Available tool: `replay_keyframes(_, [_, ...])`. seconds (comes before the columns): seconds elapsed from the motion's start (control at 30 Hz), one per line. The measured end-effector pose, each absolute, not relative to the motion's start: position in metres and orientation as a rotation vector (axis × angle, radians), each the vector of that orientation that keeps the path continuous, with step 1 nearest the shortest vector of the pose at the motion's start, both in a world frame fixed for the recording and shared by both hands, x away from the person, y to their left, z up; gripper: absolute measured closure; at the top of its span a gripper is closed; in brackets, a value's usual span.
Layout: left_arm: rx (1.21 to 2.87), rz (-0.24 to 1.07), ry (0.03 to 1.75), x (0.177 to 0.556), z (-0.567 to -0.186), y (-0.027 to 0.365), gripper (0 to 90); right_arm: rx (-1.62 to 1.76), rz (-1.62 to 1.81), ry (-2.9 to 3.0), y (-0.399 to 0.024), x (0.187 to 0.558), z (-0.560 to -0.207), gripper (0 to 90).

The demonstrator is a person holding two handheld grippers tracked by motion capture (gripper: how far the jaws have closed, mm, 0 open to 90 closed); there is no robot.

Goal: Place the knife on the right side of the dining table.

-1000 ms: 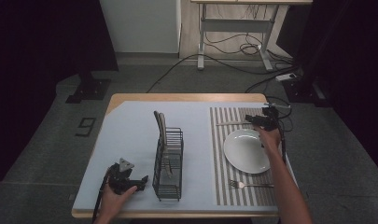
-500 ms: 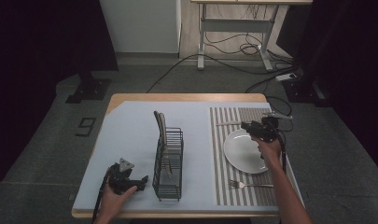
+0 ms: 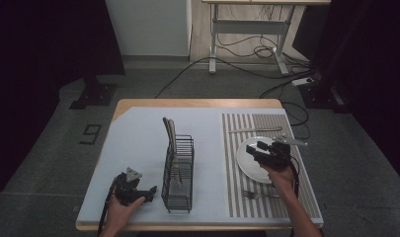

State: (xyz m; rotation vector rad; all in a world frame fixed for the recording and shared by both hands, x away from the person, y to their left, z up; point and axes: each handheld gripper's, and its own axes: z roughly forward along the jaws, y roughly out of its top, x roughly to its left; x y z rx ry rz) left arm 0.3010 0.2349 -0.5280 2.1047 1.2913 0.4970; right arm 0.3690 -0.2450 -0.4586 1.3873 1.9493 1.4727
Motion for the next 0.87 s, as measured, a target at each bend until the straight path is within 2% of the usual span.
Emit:
replay_keyframes(0.47, [2.104, 0.498, 1.291, 0.301, -0.528, 0.235, 3.7, 1.262, 1.515, 2.062, -0.198, 0.326, -0.475, 40.3])
replay_keyframes(0.87, [2.103, 0.5, 1.29, 0.301, -0.528, 0.235, 3.8, 1.262, 1.5, 2.068, -0.194, 0.323, -0.484, 38.5])
